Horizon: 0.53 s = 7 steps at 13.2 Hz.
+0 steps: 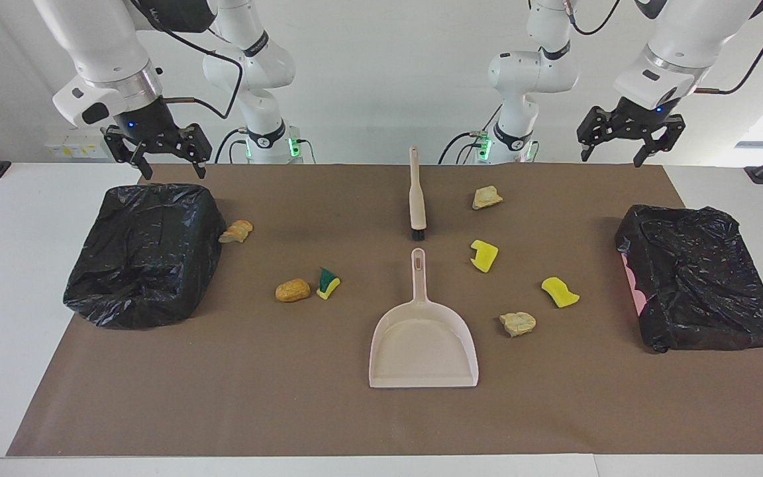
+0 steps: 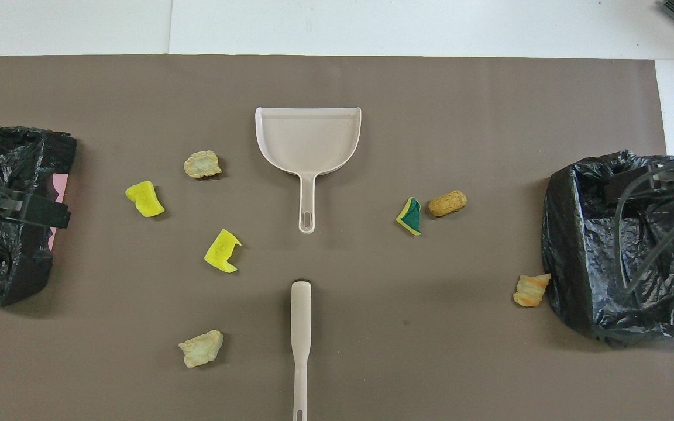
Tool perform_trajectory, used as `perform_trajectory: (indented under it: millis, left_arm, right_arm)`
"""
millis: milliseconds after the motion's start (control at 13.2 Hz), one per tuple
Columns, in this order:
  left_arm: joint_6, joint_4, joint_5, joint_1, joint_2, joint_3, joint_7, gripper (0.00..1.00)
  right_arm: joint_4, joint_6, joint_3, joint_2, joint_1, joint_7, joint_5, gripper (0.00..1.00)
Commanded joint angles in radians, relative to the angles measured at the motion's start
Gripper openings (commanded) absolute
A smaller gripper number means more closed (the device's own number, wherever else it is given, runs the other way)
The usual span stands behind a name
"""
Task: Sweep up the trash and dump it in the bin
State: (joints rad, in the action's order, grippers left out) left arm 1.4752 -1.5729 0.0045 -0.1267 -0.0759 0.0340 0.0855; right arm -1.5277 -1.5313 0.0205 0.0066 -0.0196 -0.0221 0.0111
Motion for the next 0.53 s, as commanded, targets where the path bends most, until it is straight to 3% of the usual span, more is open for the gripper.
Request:
perform_trajectory:
  millis: [0,455]
  left_arm:
    - [0.046,-0.134,-0.018,-0.014,-0.1,0.029,-0.038,1.0]
    - [0.174,-0.395,-0.086,-0.016,-0.234,0.188,-0.209,1.0]
  right_arm:
    - [0.0,0.01,-0.007,-0.008,0.01,-0.01,-0.007,1.0]
    - [0.0,0.03,-0.005,-0.01,0.035,-0.009,-0.007,1.0]
